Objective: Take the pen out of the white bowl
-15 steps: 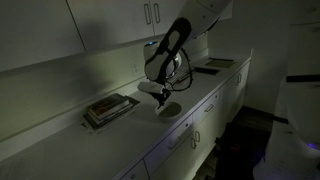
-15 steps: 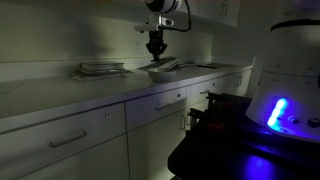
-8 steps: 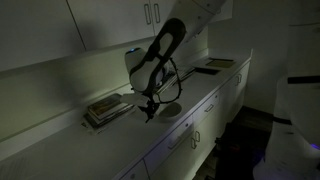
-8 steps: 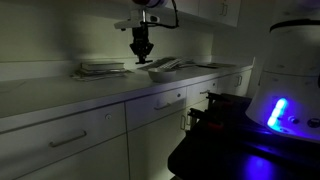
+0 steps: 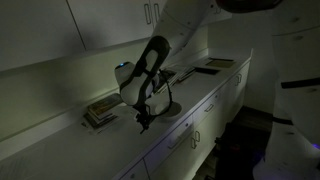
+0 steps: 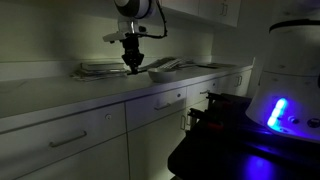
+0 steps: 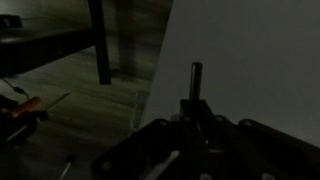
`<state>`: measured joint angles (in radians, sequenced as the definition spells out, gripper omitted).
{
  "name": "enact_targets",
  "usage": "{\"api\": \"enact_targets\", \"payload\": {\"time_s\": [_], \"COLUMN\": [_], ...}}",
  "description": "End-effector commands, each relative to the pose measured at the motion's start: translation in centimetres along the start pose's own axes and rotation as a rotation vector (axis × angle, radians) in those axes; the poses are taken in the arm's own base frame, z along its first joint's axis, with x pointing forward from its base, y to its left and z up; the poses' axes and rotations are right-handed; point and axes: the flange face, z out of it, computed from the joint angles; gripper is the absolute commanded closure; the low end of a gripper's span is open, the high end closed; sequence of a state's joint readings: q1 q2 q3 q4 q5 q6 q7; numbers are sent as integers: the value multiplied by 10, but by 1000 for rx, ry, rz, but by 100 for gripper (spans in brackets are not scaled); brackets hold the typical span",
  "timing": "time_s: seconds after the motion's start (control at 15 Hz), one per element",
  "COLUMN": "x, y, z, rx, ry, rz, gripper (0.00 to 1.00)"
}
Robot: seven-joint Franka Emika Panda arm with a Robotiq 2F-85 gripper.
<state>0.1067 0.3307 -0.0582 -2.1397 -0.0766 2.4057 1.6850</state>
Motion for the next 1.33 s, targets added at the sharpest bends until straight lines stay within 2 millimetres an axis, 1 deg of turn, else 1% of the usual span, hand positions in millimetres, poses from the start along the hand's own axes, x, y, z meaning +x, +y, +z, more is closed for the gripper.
{"api": "enact_targets", "payload": {"time_s": [0.0,0.13,0.2,0.27,0.33,0.4,0.47,0.53,0.6,0.73,0.93,1.13,1.27], "x": [-9,-19,-23,-26,-31,-35,-38,-40,-41,-39,-24,-8,0], "y": [-15,-16,-17,-17,-17,-17,-17,-17,-17,-14,5,25,40], "z": [7,9,10,10,8,6,5,3,1,-6,-24,-46,-60], "rx": [-21,-20,-19,-22,-15,-9,-5,-2,3,-13,-82,-119,-114], "ry": [-17,-23,-21,-24,-22,-17,-17,-19,-19,8,31,72,89], "rz": [-7,-26,-30,-37,-46,-52,-60,-64,-68,-80,-185,-318,-382], "gripper": [92,94,87,71,68,61,51,45,36,21,1,0,0]}}
